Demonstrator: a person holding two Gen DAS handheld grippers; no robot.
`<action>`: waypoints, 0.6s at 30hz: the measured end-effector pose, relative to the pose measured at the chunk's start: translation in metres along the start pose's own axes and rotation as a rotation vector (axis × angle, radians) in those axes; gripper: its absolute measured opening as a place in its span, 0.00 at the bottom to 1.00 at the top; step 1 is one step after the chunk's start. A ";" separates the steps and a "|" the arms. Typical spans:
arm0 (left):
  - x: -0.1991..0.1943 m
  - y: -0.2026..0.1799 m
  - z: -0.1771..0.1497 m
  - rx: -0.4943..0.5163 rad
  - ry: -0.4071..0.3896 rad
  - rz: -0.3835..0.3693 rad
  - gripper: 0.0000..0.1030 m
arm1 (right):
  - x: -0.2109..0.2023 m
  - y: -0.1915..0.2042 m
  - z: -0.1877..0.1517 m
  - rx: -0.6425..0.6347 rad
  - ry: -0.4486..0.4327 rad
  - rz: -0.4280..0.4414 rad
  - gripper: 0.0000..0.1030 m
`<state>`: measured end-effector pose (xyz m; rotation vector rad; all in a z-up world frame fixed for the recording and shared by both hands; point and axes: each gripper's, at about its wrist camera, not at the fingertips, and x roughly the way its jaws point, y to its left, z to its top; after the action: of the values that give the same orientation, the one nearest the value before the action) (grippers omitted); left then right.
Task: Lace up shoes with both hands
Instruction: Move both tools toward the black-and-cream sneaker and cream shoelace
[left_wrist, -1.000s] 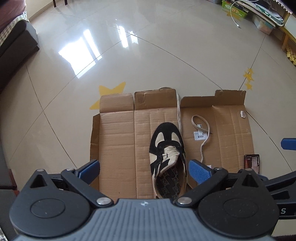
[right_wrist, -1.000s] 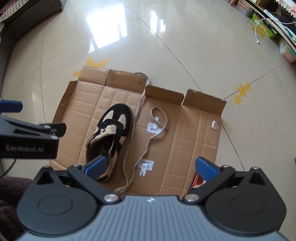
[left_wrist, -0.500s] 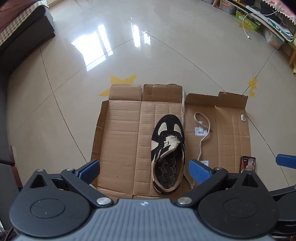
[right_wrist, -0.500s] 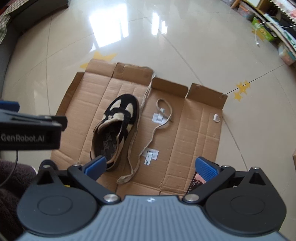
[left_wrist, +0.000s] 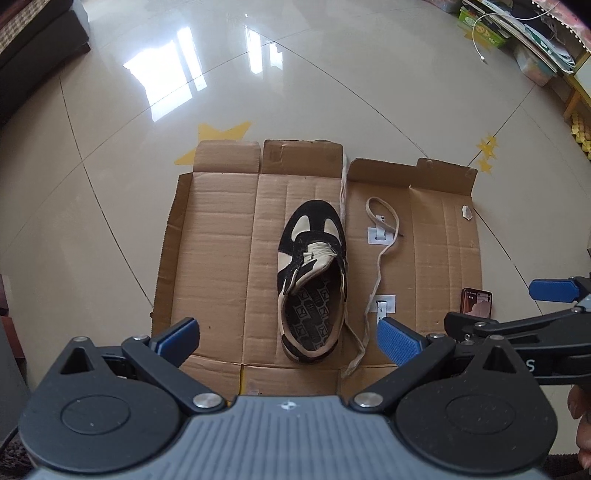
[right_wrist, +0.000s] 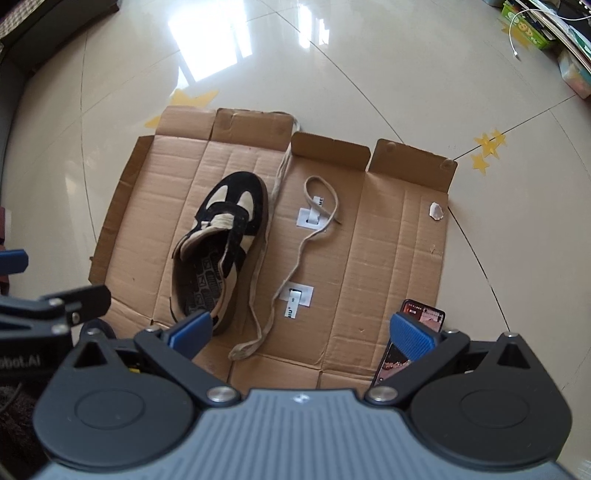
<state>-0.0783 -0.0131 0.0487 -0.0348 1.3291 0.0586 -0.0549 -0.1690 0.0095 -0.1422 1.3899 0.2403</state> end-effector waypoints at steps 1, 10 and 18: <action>-0.001 0.000 -0.001 0.002 0.000 -0.003 0.99 | 0.001 0.003 0.000 -0.007 0.004 -0.003 1.00; 0.000 -0.001 0.002 0.004 0.015 -0.004 0.99 | 0.012 0.000 0.005 -0.054 0.027 -0.001 1.00; 0.001 0.001 0.003 0.005 0.017 -0.009 0.99 | 0.013 0.004 0.007 -0.075 0.033 -0.013 1.00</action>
<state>-0.0747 -0.0121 0.0485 -0.0374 1.3464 0.0474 -0.0469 -0.1623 -0.0018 -0.2185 1.4124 0.2806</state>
